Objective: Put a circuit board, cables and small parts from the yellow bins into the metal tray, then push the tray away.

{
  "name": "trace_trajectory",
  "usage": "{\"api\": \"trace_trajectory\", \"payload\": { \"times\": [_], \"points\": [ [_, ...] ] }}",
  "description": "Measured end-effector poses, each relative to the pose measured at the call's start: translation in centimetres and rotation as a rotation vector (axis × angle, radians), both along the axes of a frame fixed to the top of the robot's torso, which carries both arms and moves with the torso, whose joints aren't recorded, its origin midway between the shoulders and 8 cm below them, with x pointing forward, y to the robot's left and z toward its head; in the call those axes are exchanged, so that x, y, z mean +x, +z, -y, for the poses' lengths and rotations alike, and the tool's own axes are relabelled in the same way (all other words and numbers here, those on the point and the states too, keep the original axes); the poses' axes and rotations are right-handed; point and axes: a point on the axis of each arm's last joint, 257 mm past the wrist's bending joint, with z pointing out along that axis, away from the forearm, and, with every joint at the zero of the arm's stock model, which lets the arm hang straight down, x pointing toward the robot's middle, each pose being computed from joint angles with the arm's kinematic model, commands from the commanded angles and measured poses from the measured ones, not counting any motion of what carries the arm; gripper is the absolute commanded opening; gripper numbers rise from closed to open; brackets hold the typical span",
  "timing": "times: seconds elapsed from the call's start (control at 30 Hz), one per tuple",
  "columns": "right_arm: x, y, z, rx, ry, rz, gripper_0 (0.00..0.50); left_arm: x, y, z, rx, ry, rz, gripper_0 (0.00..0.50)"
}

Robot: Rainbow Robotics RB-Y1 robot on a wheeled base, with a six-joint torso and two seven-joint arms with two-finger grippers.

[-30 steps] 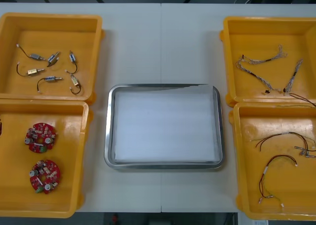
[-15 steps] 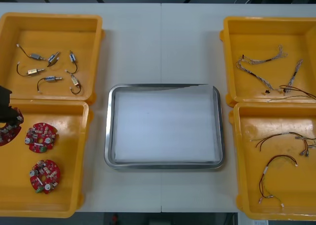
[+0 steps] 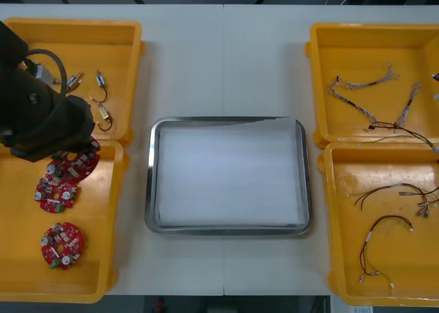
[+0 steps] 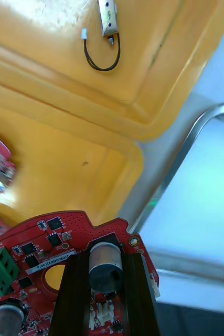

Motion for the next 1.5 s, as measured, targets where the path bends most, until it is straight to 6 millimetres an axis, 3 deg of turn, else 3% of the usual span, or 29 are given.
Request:
{"api": "trace_trajectory", "payload": {
  "times": [0.1,0.37,0.73,0.97,1.5],
  "points": [
    [0.1,-0.3,-0.6,-0.015,0.036,-0.007,0.000,0.2,-0.4,2.3,-0.044,0.081,-0.017,0.000],
    [0.1,-0.9,-1.4,-0.029,0.063,-0.026,0.000,0.9,-1.3,7.2,0.038,-0.106,0.030,0.000],
    [0.0,-1.0,-1.4,-0.031,0.066,-0.029,0.000,1.0,-4.6,13.8,0.040,-0.063,0.088,0.000],
    [0.0,-1.0,-1.4,-0.031,0.066,-0.028,0.000,1.0,-6.4,15.6,0.047,-0.012,0.102,0.000],
    [0.0,-1.0,-1.4,-0.031,0.066,-0.028,0.000,3.5,-10.6,16.1,0.074,0.062,0.073,0.000]
  ]
}}
